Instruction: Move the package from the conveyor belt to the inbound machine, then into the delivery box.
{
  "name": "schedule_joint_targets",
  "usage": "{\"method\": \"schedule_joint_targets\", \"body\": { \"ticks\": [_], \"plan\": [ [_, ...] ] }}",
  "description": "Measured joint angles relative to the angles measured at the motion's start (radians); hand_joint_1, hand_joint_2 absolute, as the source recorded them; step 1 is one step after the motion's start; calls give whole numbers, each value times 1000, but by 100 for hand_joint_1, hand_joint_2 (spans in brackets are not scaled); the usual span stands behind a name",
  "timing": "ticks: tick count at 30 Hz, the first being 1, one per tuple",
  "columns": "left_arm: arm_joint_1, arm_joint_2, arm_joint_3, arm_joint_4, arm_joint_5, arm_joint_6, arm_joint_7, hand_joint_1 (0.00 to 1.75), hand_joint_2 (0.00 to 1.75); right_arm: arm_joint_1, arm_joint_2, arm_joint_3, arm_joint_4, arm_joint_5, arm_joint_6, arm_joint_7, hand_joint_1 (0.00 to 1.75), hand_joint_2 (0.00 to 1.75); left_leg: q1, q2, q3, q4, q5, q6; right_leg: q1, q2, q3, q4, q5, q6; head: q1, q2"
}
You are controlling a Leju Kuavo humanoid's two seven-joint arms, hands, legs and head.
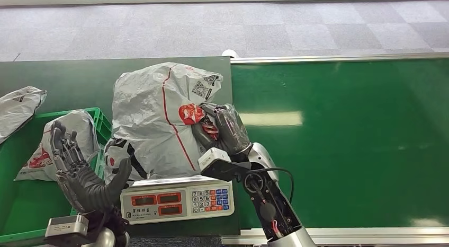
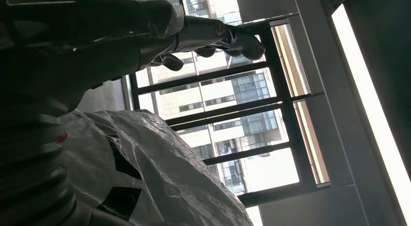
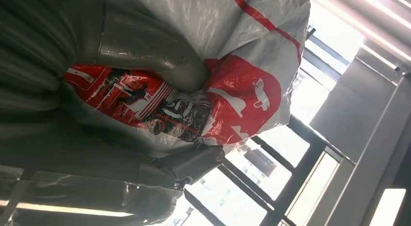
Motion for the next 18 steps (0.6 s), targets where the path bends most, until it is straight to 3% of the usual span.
{"method": "schedule_joint_targets", "body": {
  "ticks": [9, 18],
  "plan": [
    [2, -3, 9, 0, 0, -15, 0, 0, 175, -81, 0, -12, 226, -25, 39, 33, 175, 175, 0, 0, 0, 0, 0, 0, 0, 0, 0, 0, 0, 0, 0, 0],
    [2, -5, 14, 0, 0, -15, 0, 0, 175, -104, 0, -22, 299, -27, 39, 33, 175, 175, 0, 0, 0, 0, 0, 0, 0, 0, 0, 0, 0, 0, 0, 0]
  ]
}}
